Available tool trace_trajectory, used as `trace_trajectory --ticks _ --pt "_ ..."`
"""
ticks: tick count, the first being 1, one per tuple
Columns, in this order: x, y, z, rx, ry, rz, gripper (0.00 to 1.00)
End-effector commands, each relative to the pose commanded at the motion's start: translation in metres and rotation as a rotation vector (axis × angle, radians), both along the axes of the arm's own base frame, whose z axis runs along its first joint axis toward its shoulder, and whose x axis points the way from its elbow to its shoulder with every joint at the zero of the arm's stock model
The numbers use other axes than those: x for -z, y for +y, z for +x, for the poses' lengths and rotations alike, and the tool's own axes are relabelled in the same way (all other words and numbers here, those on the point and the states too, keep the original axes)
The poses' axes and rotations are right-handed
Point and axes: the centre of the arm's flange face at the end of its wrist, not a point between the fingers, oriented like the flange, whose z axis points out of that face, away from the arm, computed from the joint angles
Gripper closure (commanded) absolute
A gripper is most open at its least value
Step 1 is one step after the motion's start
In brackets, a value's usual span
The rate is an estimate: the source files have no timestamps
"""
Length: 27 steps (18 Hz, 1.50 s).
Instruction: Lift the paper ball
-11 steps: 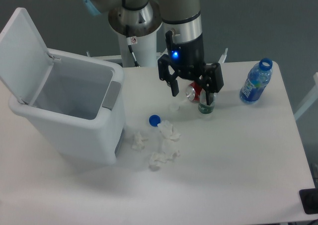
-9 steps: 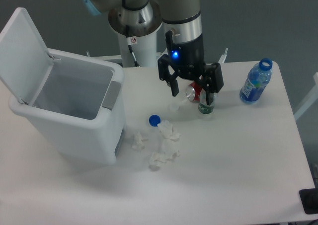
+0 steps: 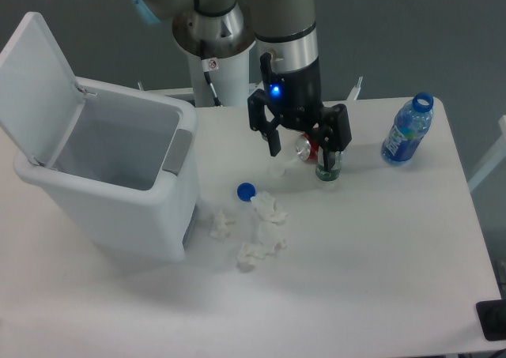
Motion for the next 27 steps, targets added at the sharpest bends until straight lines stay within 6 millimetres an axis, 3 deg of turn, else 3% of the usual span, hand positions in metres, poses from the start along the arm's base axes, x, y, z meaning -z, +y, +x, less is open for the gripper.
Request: trace_trajectory --ticks 5,13,18,25,27 --pt "0.020 0.004 0.003 0.009 -0.031 -0.020 0.00" --pt "0.069 0.033 0.005 0.048 -0.106 -0.066 0.00" --pt "0.102 0.042 -0.005 0.060 -0.150 -0.102 0.00" --pt "0.179 0.066 -0.027 0.069 -0.271 -0.140 0.00" --pt "0.181 0.069 -0.032 0.069 -0.273 -0.137 0.00"
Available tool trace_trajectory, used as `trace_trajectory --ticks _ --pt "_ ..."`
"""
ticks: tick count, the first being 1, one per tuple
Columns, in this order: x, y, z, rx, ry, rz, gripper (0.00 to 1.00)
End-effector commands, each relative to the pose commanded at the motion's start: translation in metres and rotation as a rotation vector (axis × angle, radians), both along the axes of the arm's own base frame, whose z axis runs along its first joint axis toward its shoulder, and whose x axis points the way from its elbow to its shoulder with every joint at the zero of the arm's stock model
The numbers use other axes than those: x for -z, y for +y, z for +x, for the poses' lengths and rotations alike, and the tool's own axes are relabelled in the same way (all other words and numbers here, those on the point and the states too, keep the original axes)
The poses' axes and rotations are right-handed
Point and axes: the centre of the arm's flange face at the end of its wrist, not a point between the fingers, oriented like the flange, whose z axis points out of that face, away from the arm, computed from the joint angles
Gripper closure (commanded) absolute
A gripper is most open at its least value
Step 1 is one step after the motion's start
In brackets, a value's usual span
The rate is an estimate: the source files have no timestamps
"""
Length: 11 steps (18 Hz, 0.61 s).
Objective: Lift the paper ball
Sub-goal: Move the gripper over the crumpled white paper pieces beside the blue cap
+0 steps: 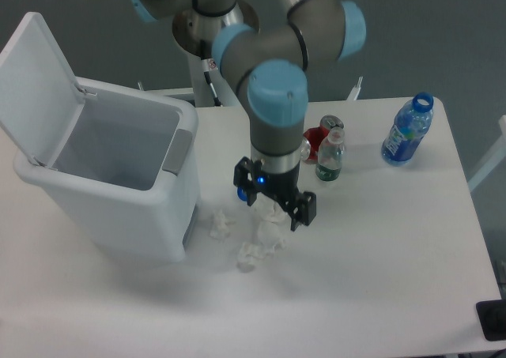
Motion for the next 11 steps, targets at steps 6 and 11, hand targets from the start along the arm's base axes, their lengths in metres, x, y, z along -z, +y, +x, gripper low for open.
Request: trace_trajectory --ticks 6,11 --pt "0.041 0.008 -0.001 0.004 -0.069 -0.018 0.00" --pt "0.056 0.016 0.006 0.019 -0.087 -0.034 0.00"
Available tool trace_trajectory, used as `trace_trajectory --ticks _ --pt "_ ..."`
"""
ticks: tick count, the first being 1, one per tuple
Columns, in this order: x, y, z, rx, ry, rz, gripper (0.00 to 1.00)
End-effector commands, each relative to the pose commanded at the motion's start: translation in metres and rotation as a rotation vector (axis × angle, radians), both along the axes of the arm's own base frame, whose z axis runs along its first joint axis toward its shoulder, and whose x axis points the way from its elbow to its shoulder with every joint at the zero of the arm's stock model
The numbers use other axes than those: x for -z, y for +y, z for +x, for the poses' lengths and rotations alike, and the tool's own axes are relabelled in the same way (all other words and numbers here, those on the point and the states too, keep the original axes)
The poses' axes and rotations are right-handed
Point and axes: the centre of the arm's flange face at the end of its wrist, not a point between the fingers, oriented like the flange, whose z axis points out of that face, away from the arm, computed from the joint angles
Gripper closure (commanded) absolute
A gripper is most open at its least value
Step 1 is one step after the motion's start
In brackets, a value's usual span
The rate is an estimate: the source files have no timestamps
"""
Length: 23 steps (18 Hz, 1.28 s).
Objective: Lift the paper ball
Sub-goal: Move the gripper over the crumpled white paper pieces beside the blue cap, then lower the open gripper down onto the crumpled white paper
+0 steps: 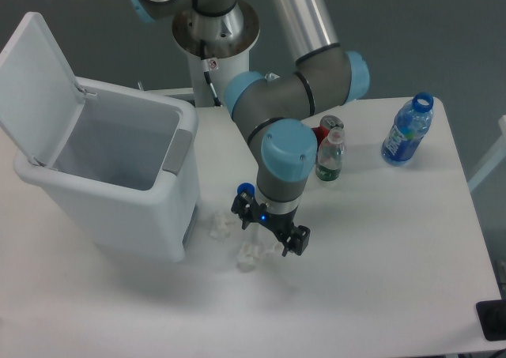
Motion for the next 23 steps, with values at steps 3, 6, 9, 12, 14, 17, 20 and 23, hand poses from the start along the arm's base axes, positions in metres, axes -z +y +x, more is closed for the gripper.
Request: trace_trajectory --ticks 3,6,9,12,14,17,20,23 --pt "0.004 0.001 0.003 -0.003 -0.007 -0.006 0.00" --pt "0.006 0.006 0.004 0.006 -0.004 -0.003 0.00" --pt "0.012 0.009 0.006 0.009 -0.002 0.001 0.00" --pt "0.016 0.016 0.010 0.006 0.007 0.007 0.00" --pt "0.017 0.019 0.009 -0.029 0.013 0.014 0.00" --pt "0.017 0.019 0.009 -0.029 0.014 0.015 0.00" --pt "0.019 0.019 0.008 -0.029 0.013 0.014 0.00" --pt "0.019 0.020 0.007 -0.027 0.015 0.016 0.00"
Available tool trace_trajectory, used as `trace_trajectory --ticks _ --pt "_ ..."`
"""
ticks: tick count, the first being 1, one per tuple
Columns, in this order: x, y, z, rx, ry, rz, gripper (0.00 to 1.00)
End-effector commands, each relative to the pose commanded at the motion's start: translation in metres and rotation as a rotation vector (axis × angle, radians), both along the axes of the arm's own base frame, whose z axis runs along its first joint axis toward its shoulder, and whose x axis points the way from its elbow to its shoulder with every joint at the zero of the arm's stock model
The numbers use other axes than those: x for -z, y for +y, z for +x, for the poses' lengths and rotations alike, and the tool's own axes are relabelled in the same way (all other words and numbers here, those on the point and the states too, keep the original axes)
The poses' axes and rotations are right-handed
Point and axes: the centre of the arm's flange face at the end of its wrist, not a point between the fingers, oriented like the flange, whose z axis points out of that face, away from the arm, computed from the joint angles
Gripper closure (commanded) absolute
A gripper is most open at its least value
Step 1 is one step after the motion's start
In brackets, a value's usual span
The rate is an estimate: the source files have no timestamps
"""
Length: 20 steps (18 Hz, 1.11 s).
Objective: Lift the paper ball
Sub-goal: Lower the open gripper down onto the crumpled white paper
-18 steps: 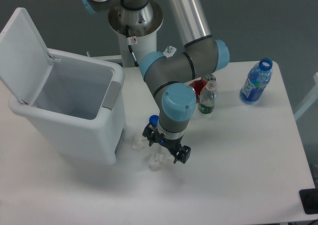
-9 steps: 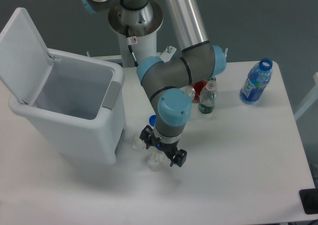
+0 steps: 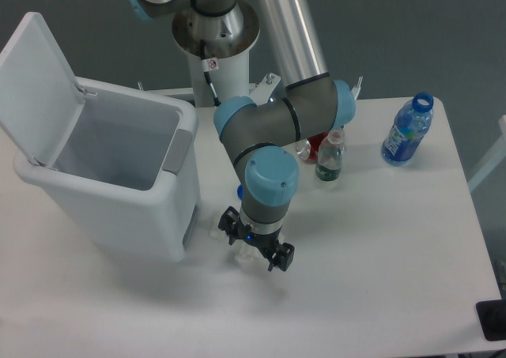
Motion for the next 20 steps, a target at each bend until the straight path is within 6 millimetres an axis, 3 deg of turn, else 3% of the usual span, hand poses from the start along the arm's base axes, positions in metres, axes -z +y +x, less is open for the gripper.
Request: trace_trajectory --ticks 16,18,20 --pt "0.017 0.012 0.013 0.038 -0.010 -0.019 0.01" --pt "0.017 0.012 0.013 0.038 -0.009 -0.020 0.19" --pt "0.015 0.012 0.012 0.037 -0.007 -0.016 0.28"
